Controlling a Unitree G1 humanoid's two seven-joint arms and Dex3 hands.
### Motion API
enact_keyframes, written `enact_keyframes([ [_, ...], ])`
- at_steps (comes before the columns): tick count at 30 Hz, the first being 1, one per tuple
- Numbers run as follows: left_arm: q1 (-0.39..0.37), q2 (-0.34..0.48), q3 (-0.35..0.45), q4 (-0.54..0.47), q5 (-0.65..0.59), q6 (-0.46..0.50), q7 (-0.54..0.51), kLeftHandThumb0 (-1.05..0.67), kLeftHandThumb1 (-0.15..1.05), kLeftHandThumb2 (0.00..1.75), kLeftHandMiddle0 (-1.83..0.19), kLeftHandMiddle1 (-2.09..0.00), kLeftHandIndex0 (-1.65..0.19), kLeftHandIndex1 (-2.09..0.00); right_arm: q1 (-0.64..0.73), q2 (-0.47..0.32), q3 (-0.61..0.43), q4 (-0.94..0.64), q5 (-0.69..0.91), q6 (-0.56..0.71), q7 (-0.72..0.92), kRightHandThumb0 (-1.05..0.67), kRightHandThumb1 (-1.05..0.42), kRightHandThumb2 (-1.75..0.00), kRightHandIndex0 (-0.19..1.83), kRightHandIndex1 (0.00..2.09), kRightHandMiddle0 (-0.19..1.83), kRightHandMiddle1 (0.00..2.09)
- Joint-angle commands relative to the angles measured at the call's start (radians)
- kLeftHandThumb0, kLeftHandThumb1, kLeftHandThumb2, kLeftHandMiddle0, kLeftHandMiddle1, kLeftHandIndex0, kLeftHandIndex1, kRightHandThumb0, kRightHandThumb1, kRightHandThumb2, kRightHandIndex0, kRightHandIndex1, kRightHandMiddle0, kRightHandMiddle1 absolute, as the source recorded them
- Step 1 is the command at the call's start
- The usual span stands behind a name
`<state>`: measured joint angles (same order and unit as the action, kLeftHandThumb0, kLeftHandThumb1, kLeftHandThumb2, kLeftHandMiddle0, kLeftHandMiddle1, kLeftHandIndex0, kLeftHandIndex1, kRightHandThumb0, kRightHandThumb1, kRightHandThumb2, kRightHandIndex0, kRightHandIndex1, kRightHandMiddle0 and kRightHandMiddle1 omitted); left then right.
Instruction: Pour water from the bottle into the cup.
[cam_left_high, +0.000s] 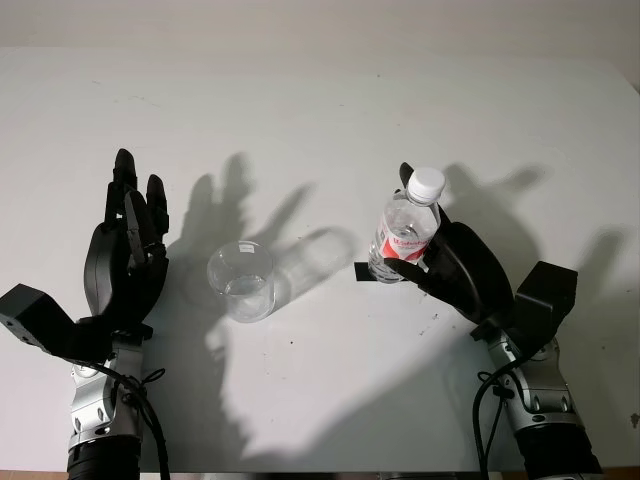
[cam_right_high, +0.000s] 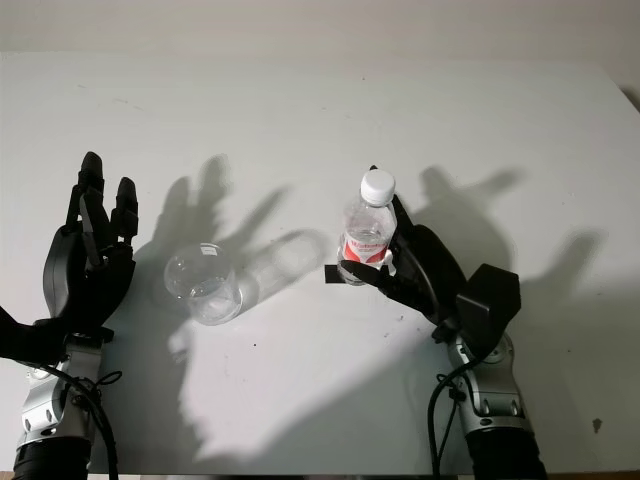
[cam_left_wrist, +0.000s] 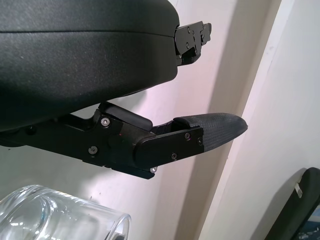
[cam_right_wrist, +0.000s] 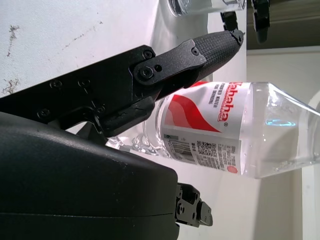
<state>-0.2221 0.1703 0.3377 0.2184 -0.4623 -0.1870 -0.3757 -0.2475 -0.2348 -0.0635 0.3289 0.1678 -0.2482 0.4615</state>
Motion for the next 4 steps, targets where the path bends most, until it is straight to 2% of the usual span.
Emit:
enact_keyframes([
  [1,0.017,0.003,0.002,-0.009,-0.002,0.0,-0.007,-0.71,1.05,0.61,0.19,0.0,0.19,0.0,0.017,0.012,0.001,0.032,-0.008,-0.025,-0.008,-0.95,-0.99,-0.06,-0.19,0.0,-0.19,0.0],
  [4,0.021,0.004,0.001,-0.006,0.001,-0.006,-0.013,-0.7,1.05,0.63,0.19,0.0,0.19,0.0,0.012,0.019,0.013,0.059,-0.01,-0.034,0.0,-0.95,-0.99,-0.06,-0.19,0.0,-0.19,0.0],
])
